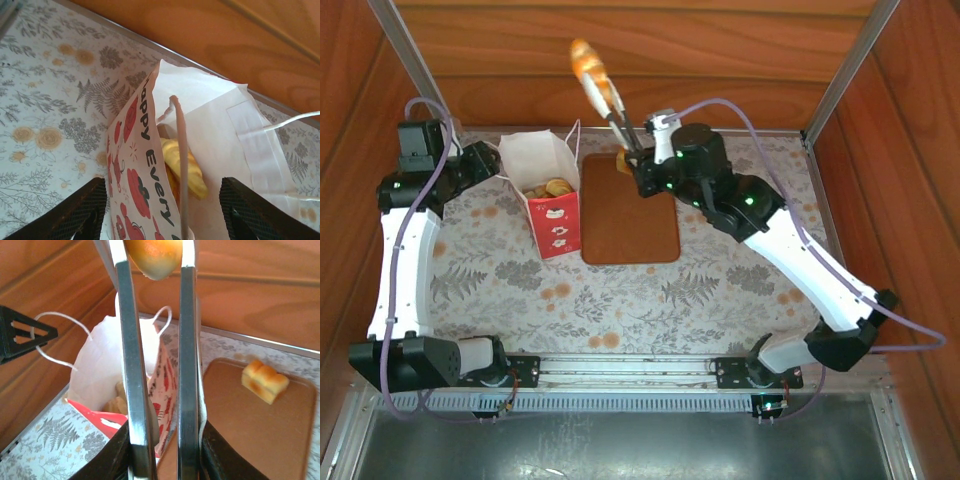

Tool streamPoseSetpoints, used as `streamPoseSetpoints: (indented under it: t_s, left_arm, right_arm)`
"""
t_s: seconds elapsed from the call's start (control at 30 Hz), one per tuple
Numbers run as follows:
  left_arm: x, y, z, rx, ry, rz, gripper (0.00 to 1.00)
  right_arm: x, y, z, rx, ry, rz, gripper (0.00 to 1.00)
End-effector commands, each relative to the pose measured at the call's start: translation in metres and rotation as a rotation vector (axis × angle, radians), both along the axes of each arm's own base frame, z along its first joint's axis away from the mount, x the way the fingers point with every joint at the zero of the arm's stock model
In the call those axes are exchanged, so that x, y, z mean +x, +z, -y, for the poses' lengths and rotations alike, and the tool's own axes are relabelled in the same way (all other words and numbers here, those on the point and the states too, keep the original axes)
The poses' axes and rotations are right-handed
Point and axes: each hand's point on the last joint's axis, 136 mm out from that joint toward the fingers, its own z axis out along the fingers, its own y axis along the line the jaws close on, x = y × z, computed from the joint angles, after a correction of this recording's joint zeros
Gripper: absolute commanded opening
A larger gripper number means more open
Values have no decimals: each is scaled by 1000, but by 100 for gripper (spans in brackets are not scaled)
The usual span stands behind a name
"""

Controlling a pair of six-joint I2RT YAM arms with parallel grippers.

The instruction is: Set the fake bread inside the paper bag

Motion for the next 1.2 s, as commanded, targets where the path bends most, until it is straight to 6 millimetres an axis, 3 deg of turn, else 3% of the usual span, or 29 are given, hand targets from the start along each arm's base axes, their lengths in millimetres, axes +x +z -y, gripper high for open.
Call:
streamPoseSetpoints:
  t_s: [0.0, 0.23, 0.4, 0.6, 0.87, 1.17]
  left_arm:
    - [-12, 12, -4, 34, 20, 27, 58]
    - [-17, 15, -3, 36, 11, 32, 42]
    - [-13, 9, 1, 21, -5, 14, 36]
    - [-7, 9, 1, 20, -14, 10, 25]
    - [-2, 7, 1, 25, -20, 2, 8]
    - [-3, 4, -1, 31, -9, -4, 0]
  right_arm:
    - [-6, 10, -22, -10, 46, 35, 0]
    - [-21, -19, -66, -86, 118, -13, 0]
    - [-25, -57, -91, -195, 151, -85, 0]
    - [-23, -84, -94, -285, 151, -147, 0]
    - [-23, -102, -85, -374, 138, -179, 1]
    - [-15, -108, -80, -404, 107, -201, 20]
